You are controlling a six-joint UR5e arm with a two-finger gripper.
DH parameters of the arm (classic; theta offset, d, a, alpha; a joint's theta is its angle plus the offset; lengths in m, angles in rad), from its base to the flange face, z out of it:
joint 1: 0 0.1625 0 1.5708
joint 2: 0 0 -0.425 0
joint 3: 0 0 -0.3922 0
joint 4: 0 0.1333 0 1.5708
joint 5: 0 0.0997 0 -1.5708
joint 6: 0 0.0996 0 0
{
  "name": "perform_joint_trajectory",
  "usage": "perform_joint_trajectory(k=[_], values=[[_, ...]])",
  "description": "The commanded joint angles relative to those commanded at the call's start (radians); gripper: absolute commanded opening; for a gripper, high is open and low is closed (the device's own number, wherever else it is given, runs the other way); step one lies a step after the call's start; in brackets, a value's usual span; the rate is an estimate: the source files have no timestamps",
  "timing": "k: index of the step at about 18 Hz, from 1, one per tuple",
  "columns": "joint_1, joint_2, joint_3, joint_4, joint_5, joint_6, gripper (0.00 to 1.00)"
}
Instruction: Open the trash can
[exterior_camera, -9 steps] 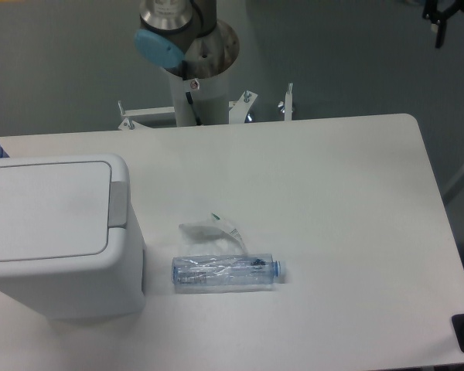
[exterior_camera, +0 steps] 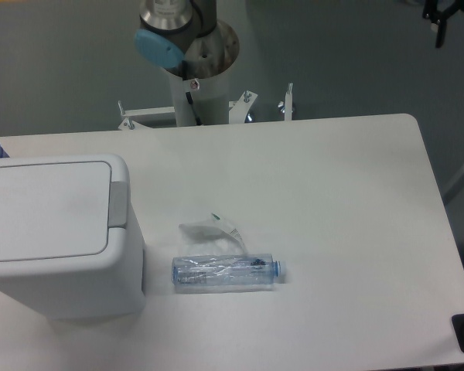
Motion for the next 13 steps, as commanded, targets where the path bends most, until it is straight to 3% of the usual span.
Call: perform_joint_trajectory(k=[3,6,13], values=[[-0.006,0.005,0.000,0.000,0.000,-0.021,1.00],[-0.060,0.002,0.000,0.002,-0.006,-0.119,1.00],[-0.146,-0.002,0.002,0.006,-0.052,-0.504,1.00]])
